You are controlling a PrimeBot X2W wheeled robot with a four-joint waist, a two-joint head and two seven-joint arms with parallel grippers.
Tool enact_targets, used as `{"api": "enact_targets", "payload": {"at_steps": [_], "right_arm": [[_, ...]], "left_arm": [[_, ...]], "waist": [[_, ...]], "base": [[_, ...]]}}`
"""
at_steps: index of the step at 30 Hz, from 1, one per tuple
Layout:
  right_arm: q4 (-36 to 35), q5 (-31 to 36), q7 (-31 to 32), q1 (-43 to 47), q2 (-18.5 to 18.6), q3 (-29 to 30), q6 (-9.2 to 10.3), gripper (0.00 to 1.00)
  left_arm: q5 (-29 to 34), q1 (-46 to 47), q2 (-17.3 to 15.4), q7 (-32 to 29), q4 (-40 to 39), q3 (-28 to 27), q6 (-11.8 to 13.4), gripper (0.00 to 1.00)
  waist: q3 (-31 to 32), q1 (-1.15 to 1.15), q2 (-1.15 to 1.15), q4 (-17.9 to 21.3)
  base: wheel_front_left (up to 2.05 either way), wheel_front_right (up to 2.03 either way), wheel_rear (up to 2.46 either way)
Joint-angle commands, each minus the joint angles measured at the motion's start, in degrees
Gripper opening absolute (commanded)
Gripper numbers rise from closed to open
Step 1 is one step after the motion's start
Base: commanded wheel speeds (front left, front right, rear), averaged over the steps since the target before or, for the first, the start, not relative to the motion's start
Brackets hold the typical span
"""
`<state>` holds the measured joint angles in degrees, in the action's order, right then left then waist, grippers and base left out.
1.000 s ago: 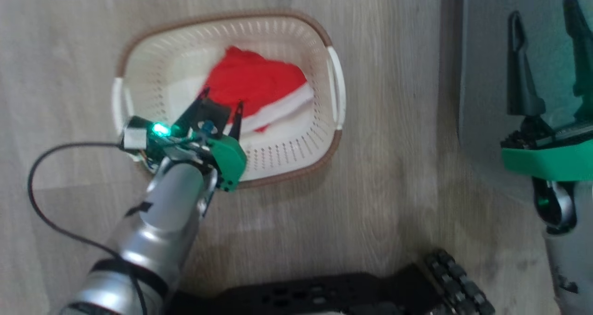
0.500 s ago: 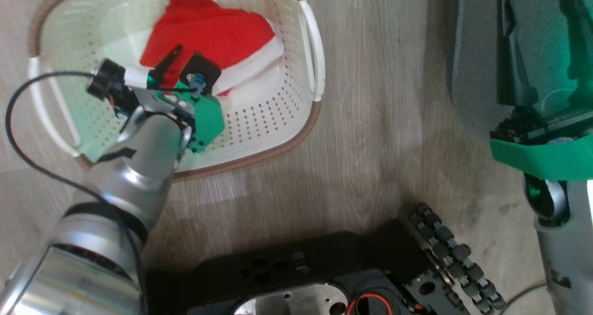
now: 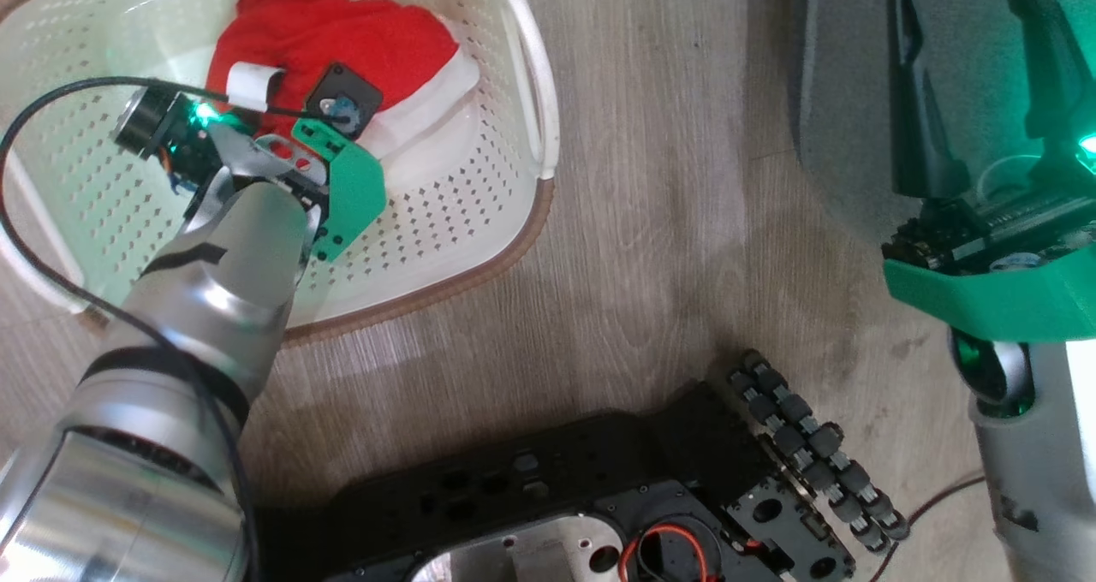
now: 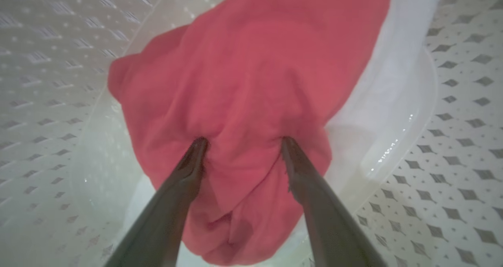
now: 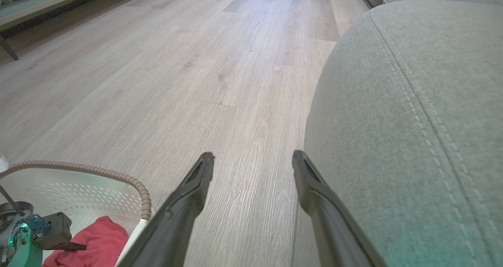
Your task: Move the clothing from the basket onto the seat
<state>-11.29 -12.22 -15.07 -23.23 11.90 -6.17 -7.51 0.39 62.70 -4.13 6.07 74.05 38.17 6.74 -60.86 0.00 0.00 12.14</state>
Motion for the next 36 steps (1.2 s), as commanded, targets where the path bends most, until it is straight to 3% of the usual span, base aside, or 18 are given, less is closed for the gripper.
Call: {"api": "enact_targets", "payload": {"at_steps": [1,9,10,11,12,19,25,36], "right_arm": [[-0.18,-0.41,0.07,3.31,-0.07,-0.52,0.02,1.0],[0.11,0.03,0.07,2.77,-1.03,-1.48,0.02,1.0],[0.13,0.06,0.07,2.67,-1.07,-1.51,0.02,1.0],[0.09,0.03,0.07,2.55,-1.13,-1.45,0.02,1.0],[0.1,0.0,0.07,2.45,-1.17,-1.38,0.02,1.0],[0.07,0.24,0.07,0.7,-0.84,-0.12,0.02,1.0],[0.65,-0.41,0.07,-1.5,-0.66,0.68,0.02,1.0],[4.57,-0.19,0.07,-0.69,0.26,1.15,0.02,1.0]], "left_arm": [[-0.43,-1.28,-1.45,-0.45,-0.15,-0.59,0.22,1.0],[-1.13,-2.53,-2.95,-3.11,-0.11,-0.01,-0.29,1.0],[-1.33,-2.77,-3.08,-3.64,-0.11,-0.02,-0.51,0.74],[-1.62,-2.93,-3.14,-3.99,-0.11,-0.1,-0.76,0.17],[-2.15,-3.02,-3.21,-4.17,-0.11,-0.46,-0.82,0.0],[-3.67,-3.19,-3.37,-3.54,-0.11,-0.93,-0.67,0.0],[-5.63,-3.76,-2.3,0.79,-0.1,-1.9,-0.18,0.0],[-11.44,-10.29,0.11,8.31,-0.56,-5.24,-0.35,0.0]], "waist": [[-0.09,0.0,0.0,0.18],[-0.35,0.0,0.0,0.99],[-0.32,0.0,0.0,1.02],[-0.28,0.0,0.0,1.03],[-0.25,0.0,0.0,1.01],[0.34,0.0,0.0,0.77],[2.26,0.0,0.0,-0.13],[16.68,0.0,0.0,-3.4]], "base": [[0.0,0.0,0.0],[0.0,0.0,0.0],[0.0,0.0,0.0],[0.0,0.0,0.0],[0.0,0.0,0.0],[0.0,0.0,0.0],[0.0,0.0,0.0],[0.0,0.0,0.0]]}}
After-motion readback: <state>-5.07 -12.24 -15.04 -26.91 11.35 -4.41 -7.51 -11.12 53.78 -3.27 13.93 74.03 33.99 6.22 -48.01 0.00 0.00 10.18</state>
